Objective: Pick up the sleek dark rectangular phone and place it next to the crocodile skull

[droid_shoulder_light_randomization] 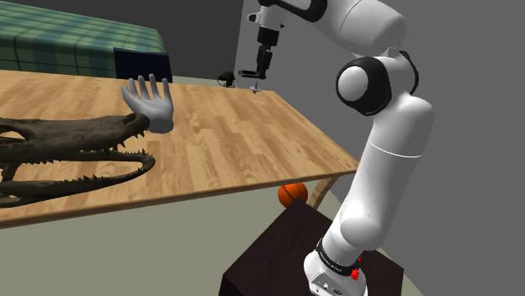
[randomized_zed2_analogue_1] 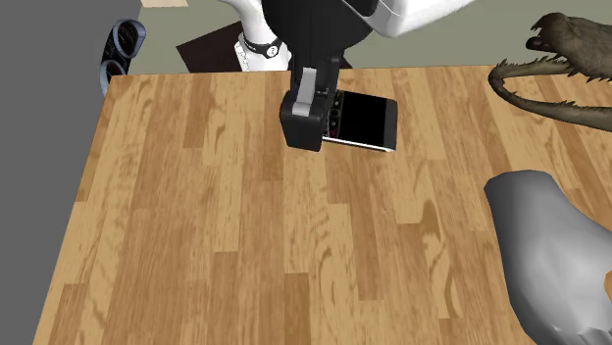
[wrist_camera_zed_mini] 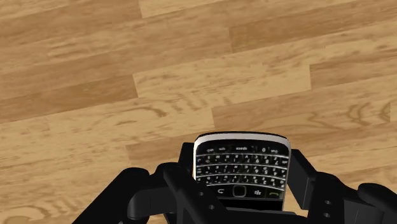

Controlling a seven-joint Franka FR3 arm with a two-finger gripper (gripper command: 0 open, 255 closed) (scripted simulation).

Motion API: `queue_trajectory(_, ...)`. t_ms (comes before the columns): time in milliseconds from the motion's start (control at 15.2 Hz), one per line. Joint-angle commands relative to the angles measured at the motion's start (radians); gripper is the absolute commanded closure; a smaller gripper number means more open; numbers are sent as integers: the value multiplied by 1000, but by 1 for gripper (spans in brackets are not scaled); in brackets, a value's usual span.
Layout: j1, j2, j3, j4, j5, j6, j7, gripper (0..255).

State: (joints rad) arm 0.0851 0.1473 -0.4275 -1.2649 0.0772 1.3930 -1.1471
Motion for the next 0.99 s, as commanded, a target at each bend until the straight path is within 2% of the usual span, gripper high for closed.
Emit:
queue_trajectory(0,40,-49,22,-58,-23,15,57,255)
queue_trajectory(462,148,-169,112,-199,-68,47,245,255)
queue_trajectory(924,233,-224,209,-264,-78,61,426,255)
